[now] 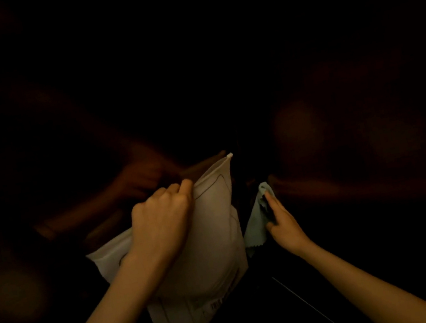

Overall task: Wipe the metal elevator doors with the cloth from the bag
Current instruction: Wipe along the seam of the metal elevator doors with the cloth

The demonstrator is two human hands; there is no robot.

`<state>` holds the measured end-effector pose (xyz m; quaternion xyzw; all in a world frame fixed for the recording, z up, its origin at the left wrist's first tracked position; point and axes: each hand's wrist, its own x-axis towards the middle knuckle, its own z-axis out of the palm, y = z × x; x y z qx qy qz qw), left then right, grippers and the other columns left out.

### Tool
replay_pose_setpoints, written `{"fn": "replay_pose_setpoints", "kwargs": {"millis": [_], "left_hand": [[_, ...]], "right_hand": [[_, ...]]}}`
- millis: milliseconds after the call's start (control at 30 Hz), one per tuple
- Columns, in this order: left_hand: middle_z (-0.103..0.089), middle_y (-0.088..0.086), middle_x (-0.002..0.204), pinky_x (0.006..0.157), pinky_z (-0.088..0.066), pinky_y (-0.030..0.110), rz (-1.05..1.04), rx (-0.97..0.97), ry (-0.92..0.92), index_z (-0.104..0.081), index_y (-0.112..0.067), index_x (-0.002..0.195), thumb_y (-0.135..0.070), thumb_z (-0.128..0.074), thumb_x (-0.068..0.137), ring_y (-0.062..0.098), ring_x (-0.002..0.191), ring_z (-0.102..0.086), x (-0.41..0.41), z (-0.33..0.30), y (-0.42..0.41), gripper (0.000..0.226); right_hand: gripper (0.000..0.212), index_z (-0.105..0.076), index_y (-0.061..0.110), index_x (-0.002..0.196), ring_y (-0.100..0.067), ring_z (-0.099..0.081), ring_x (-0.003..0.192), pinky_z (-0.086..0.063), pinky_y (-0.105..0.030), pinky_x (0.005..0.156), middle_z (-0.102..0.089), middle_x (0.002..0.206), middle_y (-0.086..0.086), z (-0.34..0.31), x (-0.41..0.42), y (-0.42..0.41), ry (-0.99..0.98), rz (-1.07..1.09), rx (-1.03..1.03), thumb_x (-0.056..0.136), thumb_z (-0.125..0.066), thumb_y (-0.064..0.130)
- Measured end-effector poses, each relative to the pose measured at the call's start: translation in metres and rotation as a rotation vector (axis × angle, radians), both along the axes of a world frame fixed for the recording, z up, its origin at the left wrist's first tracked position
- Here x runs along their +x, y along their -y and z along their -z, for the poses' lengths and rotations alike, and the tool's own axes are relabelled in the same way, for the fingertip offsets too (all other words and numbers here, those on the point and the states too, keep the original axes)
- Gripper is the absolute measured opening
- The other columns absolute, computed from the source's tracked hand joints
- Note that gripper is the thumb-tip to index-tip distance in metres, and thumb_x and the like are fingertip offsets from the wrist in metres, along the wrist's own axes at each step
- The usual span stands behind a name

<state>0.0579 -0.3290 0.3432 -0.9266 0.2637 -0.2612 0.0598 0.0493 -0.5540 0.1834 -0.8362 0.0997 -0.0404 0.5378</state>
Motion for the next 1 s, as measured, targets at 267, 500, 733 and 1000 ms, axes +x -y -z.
{"fn": "replay_pose_setpoints", "kwargs": {"millis": [267, 500, 733, 1000], "left_hand": [[-0.051, 0.005, 0.052, 0.043, -0.008, 0.015, -0.003, -0.068, 0.051, -0.059, -0.010, 0.076, -0.012, -0.072, 0.078, 0.024, 0.032, -0.040, 0.006, 0.015, -0.006, 0.014], [-0.049, 0.001, 0.051, 0.043, -0.007, 0.015, 0.030, -0.074, 0.055, -0.055, -0.014, 0.074, -0.016, -0.071, 0.079, 0.022, 0.032, -0.037, 0.008, 0.010, -0.010, 0.017], [-0.049, -0.001, 0.066, 0.043, -0.017, 0.023, 0.107, -0.088, 0.046, -0.051, -0.017, 0.085, -0.029, -0.042, 0.095, 0.026, 0.054, -0.051, 0.018, 0.009, -0.012, 0.018], [-0.042, -0.007, 0.070, 0.043, -0.012, 0.021, 0.133, -0.039, -0.033, -0.051, -0.019, 0.085, -0.027, -0.052, 0.093, 0.020, 0.057, -0.050, 0.017, 0.006, -0.012, 0.012]], "right_hand": [[0.069, -0.010, 0.023, 0.149, -0.003, -0.018, 0.133, -0.017, -0.015, 0.102, -0.008, 0.156, 0.007, -0.090, 0.016, -0.013, 0.423, 0.137, -0.019, 0.093, -0.040, -0.002], [0.070, -0.017, 0.019, 0.148, 0.002, -0.013, 0.134, -0.009, -0.010, 0.108, -0.014, 0.155, 0.007, -0.071, 0.026, -0.001, 0.493, 0.056, -0.195, 0.088, -0.039, -0.010], [0.079, -0.011, 0.032, 0.142, -0.013, -0.013, 0.143, -0.008, -0.009, 0.104, -0.013, 0.148, 0.015, 0.042, 0.001, 0.000, 0.167, -0.036, -0.137, 0.085, -0.036, -0.016], [0.058, -0.026, 0.015, 0.146, -0.020, -0.036, 0.131, -0.034, -0.028, 0.105, -0.030, 0.147, -0.002, -0.070, 0.025, -0.007, 0.398, 0.215, -0.052, 0.092, -0.040, -0.001]]}}
